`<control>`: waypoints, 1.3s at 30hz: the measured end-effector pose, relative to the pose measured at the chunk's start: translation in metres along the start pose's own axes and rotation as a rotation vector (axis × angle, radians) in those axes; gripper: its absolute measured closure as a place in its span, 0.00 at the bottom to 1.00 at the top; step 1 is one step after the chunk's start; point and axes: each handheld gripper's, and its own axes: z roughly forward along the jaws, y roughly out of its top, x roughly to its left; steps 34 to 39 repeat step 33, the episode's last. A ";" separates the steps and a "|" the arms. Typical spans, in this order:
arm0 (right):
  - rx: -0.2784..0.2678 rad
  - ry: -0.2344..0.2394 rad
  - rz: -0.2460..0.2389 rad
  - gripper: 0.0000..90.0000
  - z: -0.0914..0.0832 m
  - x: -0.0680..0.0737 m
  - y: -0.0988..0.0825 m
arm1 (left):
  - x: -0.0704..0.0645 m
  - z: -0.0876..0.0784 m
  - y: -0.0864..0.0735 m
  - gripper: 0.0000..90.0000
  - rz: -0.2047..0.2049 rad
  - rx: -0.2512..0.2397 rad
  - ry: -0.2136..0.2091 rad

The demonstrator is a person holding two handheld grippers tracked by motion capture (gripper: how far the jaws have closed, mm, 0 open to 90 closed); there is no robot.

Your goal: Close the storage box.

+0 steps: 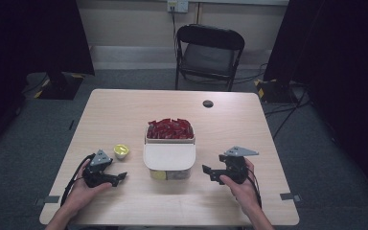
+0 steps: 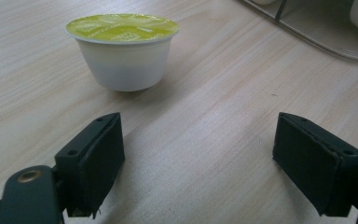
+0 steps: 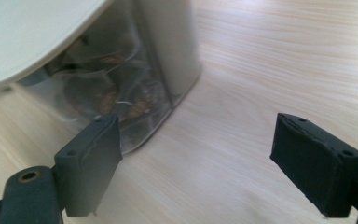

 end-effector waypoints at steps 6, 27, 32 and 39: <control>0.013 -0.071 0.043 0.17 -0.007 -0.022 -0.007 | 0.000 0.001 0.001 0.17 -0.013 -0.004 0.004; 0.113 -0.406 0.056 0.15 0.006 -0.065 -0.039 | 0.005 0.002 0.001 0.17 -0.019 0.001 0.024; 0.099 -0.403 0.056 0.15 0.007 -0.064 -0.040 | 0.005 0.002 0.001 0.17 -0.020 0.000 0.024; 0.099 -0.403 0.056 0.15 0.007 -0.064 -0.040 | 0.005 0.002 0.001 0.17 -0.020 0.001 0.023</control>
